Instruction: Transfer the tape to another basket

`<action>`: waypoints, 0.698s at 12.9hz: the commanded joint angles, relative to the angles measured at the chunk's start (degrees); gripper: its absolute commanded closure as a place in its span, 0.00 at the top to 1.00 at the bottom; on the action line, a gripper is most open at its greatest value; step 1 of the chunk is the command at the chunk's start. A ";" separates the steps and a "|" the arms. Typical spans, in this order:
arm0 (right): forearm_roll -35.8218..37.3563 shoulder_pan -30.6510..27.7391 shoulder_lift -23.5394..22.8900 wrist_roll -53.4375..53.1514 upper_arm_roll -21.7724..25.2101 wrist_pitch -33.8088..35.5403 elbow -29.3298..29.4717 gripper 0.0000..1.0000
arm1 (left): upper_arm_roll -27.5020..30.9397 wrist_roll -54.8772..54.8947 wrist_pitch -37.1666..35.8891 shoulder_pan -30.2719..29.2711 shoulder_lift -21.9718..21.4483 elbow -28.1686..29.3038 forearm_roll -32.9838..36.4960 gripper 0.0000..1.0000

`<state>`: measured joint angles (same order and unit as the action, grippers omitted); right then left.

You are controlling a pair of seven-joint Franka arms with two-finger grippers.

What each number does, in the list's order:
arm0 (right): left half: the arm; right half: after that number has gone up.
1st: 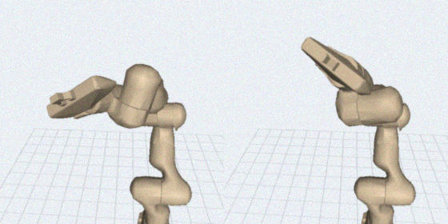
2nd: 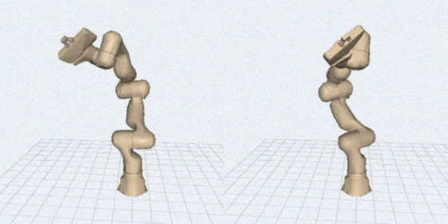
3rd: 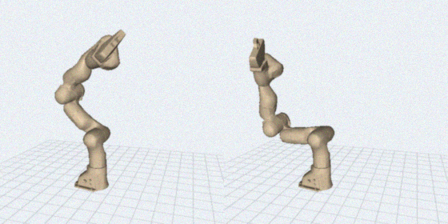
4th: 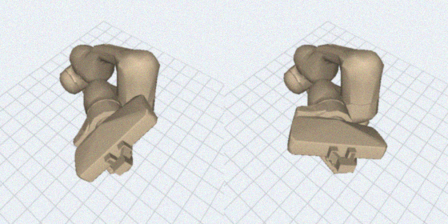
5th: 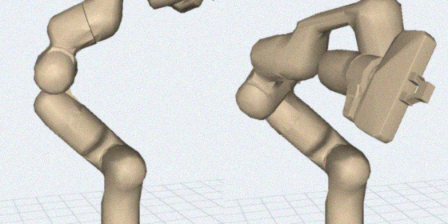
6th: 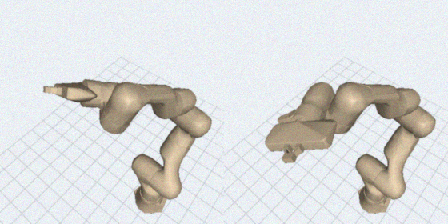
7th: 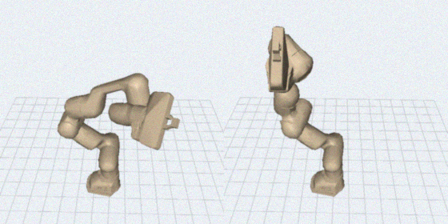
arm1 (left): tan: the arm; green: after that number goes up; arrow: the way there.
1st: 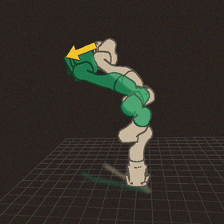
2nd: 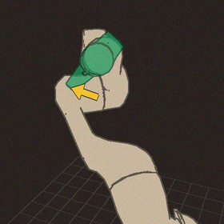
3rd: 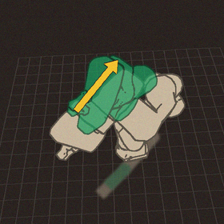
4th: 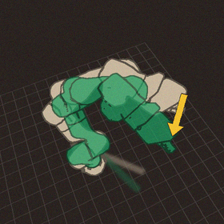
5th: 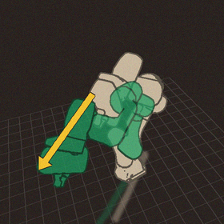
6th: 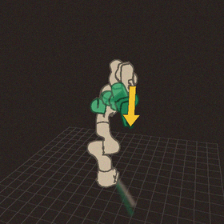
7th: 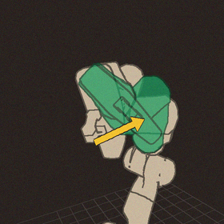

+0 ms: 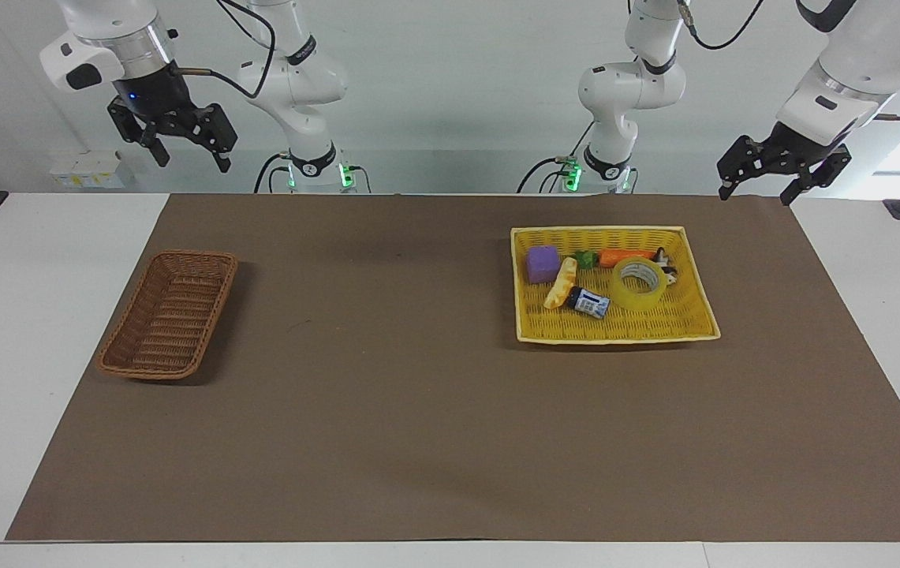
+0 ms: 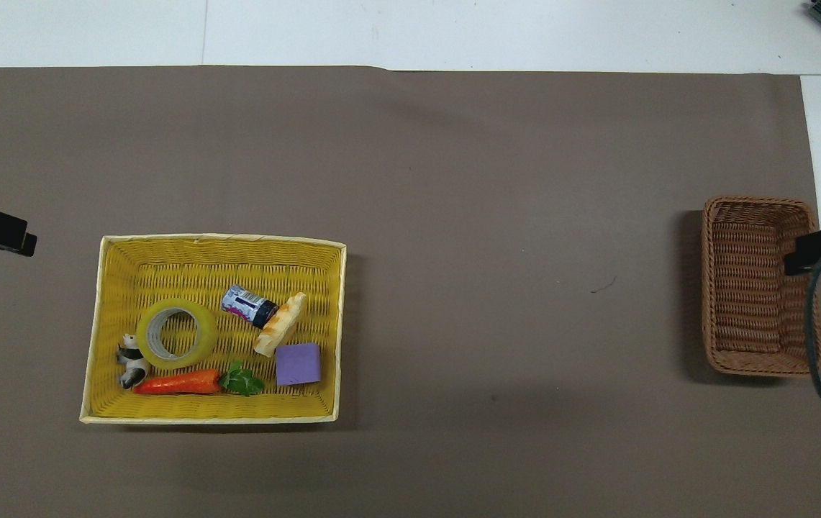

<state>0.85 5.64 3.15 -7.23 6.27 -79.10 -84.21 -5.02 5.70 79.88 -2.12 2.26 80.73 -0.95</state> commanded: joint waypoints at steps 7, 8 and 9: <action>-1.12 -0.72 -0.16 1.07 -0.11 0.35 0.54 1.00 | -0.34 0.45 4.41 -1.93 -4.37 8.04 0.86 1.00; -1.12 -0.72 -0.16 1.07 -0.11 0.35 0.54 1.00 | -0.34 0.45 4.67 -1.93 -4.37 8.38 0.86 1.00; -1.12 -0.72 -0.16 1.07 -0.11 0.35 0.54 1.00 | -0.34 0.45 5.02 -1.93 -4.45 8.82 0.86 1.00</action>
<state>0.85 5.64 3.15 -7.23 6.26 -79.10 -84.21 -4.93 5.70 82.80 -3.35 -0.20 86.52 -0.95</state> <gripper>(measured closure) 0.000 0.000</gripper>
